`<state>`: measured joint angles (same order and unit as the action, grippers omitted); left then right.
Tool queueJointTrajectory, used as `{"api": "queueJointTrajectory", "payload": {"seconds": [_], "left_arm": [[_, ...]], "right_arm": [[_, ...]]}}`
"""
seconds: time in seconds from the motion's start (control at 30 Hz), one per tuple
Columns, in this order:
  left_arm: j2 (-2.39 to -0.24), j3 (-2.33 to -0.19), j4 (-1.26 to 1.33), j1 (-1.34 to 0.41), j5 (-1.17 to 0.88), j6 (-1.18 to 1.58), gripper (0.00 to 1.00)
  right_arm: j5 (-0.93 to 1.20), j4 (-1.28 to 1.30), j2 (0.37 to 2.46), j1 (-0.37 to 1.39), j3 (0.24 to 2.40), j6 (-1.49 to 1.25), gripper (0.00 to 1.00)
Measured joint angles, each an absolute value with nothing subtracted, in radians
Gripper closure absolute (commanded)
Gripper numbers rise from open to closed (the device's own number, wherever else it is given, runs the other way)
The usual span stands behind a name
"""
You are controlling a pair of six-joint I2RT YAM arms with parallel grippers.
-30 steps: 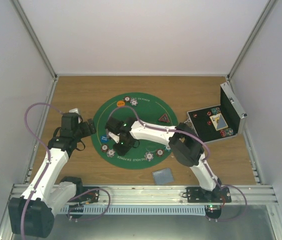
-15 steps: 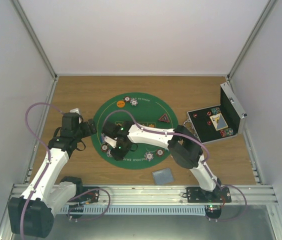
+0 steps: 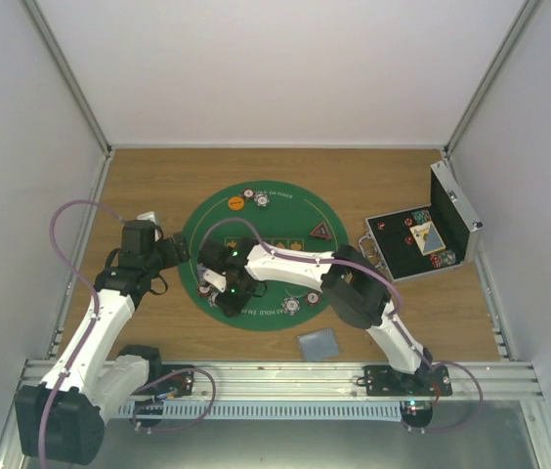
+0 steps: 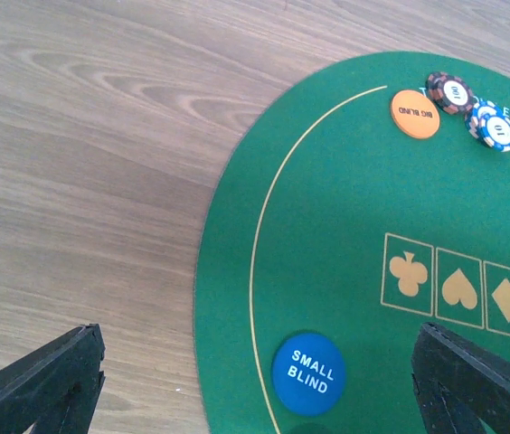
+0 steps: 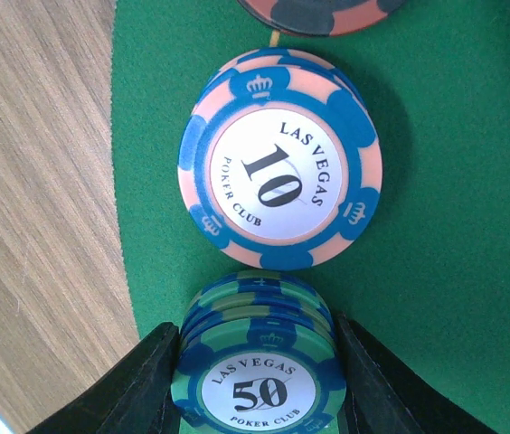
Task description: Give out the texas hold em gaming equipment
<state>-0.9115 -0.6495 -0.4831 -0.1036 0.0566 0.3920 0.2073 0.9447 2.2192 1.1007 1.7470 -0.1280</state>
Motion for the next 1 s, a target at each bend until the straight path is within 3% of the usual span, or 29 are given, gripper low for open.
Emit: {"api": "queueJointTrajectory", "payload": {"seconds": [0.17,0.4,0.63,0.9,1.0], "left_arm": [[-0.912,-0.649,-0.483,-0.104,0.057,0.392,0.06],[-0.912,-0.649,-0.483,-0.105,0.057,0.392,0.06],[-0.912,-0.649,-0.483,-0.105,0.057,0.392,0.06],[-0.912,-0.649,-0.484,-0.107,0.057,0.392,0.06],[-0.910,-0.649,-0.484,-0.107,0.058,0.392,0.06]], "right_arm": [[0.208,0.946,2.219,1.101,1.748,-0.128,0.64],[0.208,0.946,2.219,1.101,1.748,-0.127,0.47],[0.207,0.943,2.217,1.103,1.748,-0.129,0.36],[0.169,0.938,2.115,1.099,1.689,-0.153,0.07],[0.147,0.929,1.988,1.085,1.631,-0.199,0.05]]}}
